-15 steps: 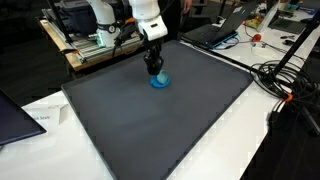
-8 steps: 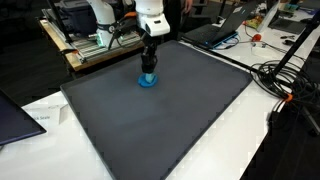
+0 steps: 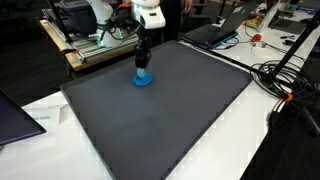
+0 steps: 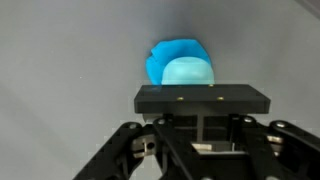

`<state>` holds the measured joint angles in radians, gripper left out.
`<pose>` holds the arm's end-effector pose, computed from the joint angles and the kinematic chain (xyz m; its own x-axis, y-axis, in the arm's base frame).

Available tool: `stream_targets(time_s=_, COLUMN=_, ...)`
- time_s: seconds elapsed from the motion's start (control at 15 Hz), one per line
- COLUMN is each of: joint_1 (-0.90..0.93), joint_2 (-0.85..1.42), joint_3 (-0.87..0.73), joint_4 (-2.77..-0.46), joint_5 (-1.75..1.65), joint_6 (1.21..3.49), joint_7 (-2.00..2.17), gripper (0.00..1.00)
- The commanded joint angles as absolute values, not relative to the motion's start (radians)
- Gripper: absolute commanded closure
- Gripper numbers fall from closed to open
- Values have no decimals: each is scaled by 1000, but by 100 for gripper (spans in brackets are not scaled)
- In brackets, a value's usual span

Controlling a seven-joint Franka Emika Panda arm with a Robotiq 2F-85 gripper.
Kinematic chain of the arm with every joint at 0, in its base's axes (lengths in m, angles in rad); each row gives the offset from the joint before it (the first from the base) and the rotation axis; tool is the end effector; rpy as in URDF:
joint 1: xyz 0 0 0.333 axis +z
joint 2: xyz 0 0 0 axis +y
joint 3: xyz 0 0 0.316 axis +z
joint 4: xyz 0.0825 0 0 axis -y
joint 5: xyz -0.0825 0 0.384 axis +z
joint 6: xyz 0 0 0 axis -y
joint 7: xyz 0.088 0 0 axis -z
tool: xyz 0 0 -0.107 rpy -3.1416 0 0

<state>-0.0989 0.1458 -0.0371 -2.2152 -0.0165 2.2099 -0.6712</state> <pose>0.5223 -0.0720 0.2999 0.8448 0.5194 -0.1285 0.5132 -0.8545 -0.0803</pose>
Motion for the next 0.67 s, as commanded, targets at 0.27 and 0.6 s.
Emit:
stream_targets(time_s=0.27, joint_1=-89, joint_2=15, joint_3=-43, joint_4=-2220, joint_5=-24, joint_6=2129, joint_7=-554, gripper=77)
stream_targets(time_s=0.6, joint_1=-57, joint_2=-47, joint_3=-30, joint_4=-2218, joint_5=-91, joint_6=2124, joint_7=-359, gripper=77)
